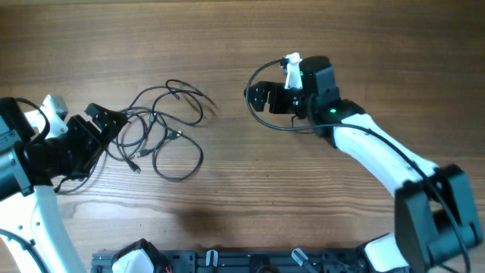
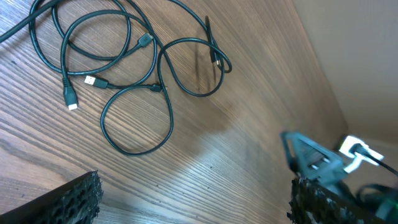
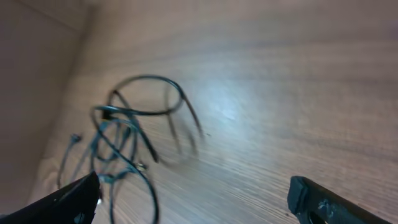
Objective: Untangle cables
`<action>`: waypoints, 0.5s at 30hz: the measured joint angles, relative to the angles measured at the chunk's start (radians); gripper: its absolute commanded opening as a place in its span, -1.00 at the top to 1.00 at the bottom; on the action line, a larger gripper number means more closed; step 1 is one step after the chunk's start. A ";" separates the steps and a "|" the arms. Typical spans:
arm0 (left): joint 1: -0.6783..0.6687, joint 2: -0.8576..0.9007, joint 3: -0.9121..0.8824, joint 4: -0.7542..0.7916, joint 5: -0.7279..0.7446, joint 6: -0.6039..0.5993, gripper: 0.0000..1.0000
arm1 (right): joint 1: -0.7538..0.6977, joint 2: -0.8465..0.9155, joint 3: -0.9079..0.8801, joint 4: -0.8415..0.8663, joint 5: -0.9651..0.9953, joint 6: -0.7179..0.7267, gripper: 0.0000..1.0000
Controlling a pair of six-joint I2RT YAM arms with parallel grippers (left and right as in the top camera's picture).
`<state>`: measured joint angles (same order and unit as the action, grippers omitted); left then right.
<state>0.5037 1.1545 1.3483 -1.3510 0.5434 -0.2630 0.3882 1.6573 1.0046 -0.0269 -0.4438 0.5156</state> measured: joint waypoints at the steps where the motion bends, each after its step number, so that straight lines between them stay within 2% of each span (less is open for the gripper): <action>1: 0.000 0.000 0.000 0.000 0.000 0.000 -1.00 | 0.000 -0.024 0.000 0.000 0.000 0.000 -0.99; 10: 0.000 0.000 0.000 0.000 0.000 0.000 -1.00 | 0.000 -0.339 0.000 -0.003 0.011 0.000 -1.00; 15: 0.000 0.000 -0.001 0.001 0.000 0.000 -1.00 | 0.002 -0.492 0.001 -0.115 0.190 -0.008 -0.99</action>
<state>0.5041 1.1545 1.3476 -1.3499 0.5430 -0.2630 0.3897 1.1648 1.0054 -0.1417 -0.2543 0.5072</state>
